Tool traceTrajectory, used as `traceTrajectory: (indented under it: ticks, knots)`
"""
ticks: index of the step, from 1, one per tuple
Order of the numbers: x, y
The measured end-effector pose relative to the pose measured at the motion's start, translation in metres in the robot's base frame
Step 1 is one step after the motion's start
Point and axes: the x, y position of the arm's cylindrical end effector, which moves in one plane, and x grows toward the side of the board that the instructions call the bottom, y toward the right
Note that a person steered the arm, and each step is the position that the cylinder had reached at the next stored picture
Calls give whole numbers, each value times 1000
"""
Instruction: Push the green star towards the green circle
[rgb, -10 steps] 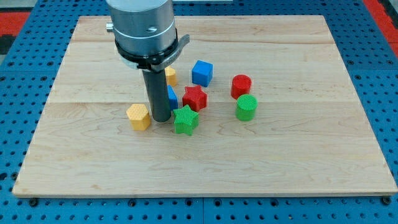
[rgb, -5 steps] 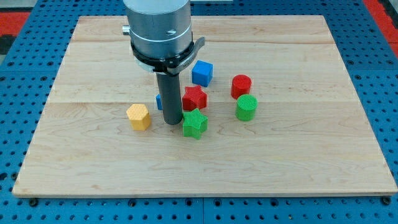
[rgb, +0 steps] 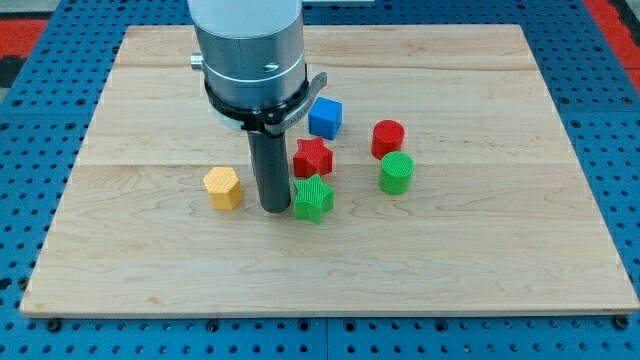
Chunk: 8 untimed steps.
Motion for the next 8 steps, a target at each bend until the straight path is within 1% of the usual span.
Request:
traceTrajectory:
  ticks: [2, 3, 4, 5, 6, 8]
  knots:
    - [7, 3]
    - [18, 6]
    - [18, 19]
    - [2, -8]
    - [-5, 13]
    - [-6, 83]
